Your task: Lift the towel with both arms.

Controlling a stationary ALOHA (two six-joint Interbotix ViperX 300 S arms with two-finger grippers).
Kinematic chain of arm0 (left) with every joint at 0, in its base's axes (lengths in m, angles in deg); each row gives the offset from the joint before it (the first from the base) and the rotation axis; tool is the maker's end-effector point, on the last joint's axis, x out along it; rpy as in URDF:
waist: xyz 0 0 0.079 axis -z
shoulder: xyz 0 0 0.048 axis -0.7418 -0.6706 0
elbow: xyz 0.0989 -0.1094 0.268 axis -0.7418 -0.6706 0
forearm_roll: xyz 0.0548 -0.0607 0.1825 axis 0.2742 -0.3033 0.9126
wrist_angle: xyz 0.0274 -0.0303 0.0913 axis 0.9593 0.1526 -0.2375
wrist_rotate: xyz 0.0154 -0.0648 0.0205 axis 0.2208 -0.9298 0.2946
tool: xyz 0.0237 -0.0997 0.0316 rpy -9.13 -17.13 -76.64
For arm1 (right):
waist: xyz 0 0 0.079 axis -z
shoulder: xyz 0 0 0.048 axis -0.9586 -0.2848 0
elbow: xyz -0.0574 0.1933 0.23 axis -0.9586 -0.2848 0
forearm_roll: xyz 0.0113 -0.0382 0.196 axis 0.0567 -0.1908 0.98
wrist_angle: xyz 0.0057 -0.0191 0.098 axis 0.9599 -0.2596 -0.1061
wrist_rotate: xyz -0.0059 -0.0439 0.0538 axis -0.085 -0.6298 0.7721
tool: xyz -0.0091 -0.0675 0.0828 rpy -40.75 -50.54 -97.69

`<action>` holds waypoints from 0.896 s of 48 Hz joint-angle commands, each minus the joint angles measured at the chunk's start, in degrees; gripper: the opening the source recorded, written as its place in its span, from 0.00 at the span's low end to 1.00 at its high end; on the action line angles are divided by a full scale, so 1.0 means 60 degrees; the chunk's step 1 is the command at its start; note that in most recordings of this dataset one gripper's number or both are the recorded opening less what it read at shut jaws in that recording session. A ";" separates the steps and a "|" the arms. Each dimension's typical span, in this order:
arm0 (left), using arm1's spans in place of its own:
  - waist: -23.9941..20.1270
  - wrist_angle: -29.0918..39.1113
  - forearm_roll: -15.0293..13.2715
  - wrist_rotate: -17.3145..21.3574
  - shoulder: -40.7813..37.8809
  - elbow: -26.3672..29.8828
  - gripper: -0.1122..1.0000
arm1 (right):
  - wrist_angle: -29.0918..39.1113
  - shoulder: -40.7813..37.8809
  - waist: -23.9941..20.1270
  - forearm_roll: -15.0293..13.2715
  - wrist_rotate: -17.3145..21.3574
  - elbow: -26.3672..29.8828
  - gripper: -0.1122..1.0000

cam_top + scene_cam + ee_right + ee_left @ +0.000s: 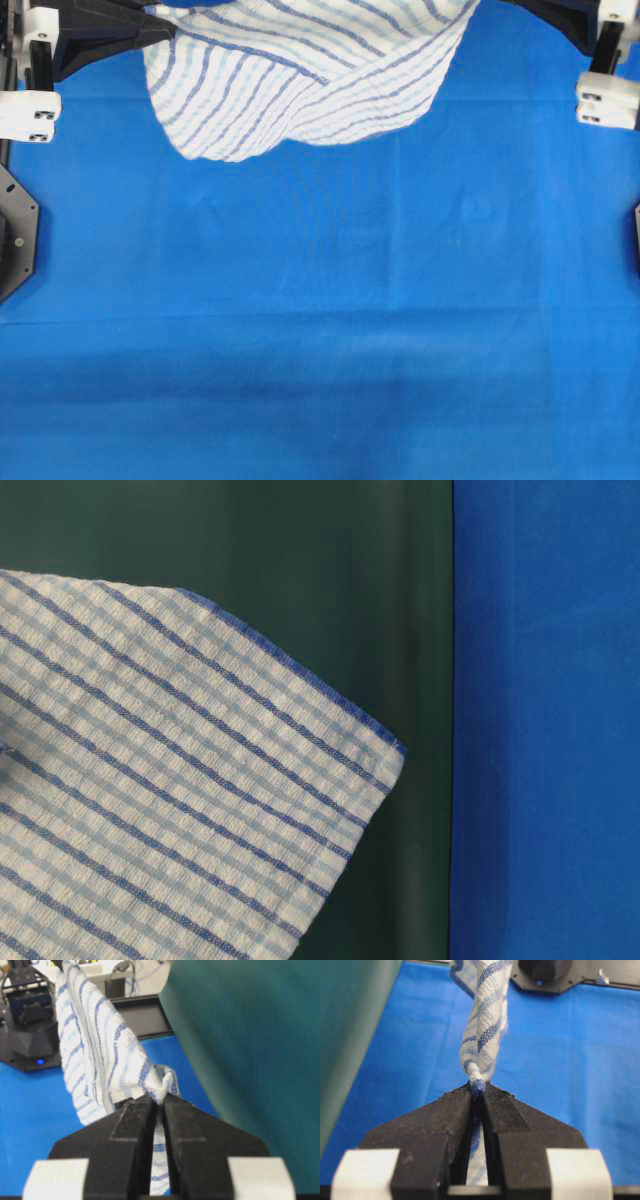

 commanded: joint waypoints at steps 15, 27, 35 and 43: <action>0.0293 -0.0483 0.0015 0.0601 0.0103 0.0190 0.13 | -0.0088 0.0088 -0.0044 -0.0015 -0.0396 0.0205 0.17; 0.0293 -0.1333 0.0000 0.0835 0.0308 -0.0366 0.63 | -0.0029 0.0073 -0.0044 -0.0073 -0.0498 0.0161 0.52; 0.0293 -0.1699 0.0015 0.0850 0.0527 -0.0718 0.93 | 0.0117 0.0029 -0.0044 -0.0220 -0.0454 0.0146 0.70; 0.0293 -0.1758 0.0000 0.0820 0.0718 -0.0879 0.92 | 0.0132 0.0029 -0.0044 -0.0234 -0.0439 0.0132 0.69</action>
